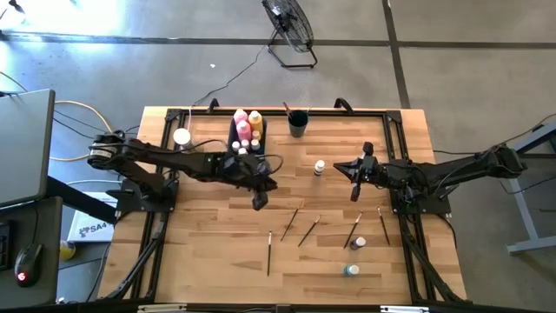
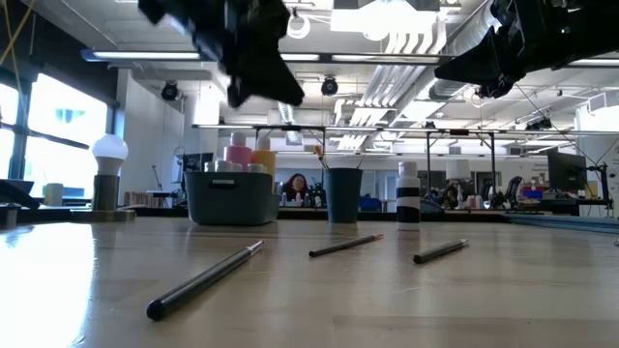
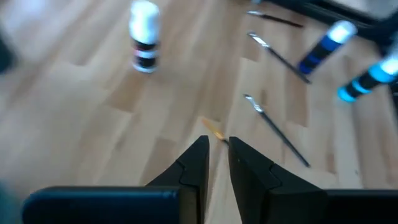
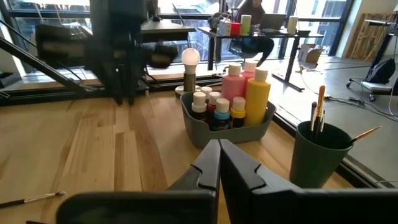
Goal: Pick & Place Paint Supplies
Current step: Put the silver paint brush into the green cup
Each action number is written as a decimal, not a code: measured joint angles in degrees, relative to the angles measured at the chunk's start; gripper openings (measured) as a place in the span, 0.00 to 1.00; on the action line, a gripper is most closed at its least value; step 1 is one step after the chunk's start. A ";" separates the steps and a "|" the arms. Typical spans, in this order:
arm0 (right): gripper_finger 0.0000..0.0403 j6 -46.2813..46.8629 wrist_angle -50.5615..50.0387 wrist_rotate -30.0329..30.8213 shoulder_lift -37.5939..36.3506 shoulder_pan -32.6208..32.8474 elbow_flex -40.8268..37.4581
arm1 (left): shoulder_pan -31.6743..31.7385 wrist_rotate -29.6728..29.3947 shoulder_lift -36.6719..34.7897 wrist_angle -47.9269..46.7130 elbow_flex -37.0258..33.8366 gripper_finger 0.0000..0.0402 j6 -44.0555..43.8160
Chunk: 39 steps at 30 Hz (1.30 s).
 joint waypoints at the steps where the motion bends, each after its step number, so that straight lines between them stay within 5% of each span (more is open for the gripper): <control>1: 0.00 0.00 0.00 0.00 0.00 0.02 0.00 | -0.44 -1.94 0.00 -3.94 2.54 0.14 -1.04; 8: 0.00 -0.02 0.00 -0.02 0.00 0.02 0.00 | -2.76 -5.24 -0.02 -20.58 14.33 0.14 -16.23; 20: 0.00 -2.98 0.68 0.17 -0.08 0.00 0.04 | -13.95 -14.43 5.67 -25.94 15.46 0.13 -36.62; 29: 0.00 -4.59 2.99 0.19 -0.93 0.00 0.04 | -12.33 -6.97 15.18 -28.91 15.39 0.01 -42.44; 39: 0.00 -5.66 2.08 0.20 -0.92 0.00 0.02 | -10.12 -5.63 18.44 -26.61 15.22 0.06 -42.65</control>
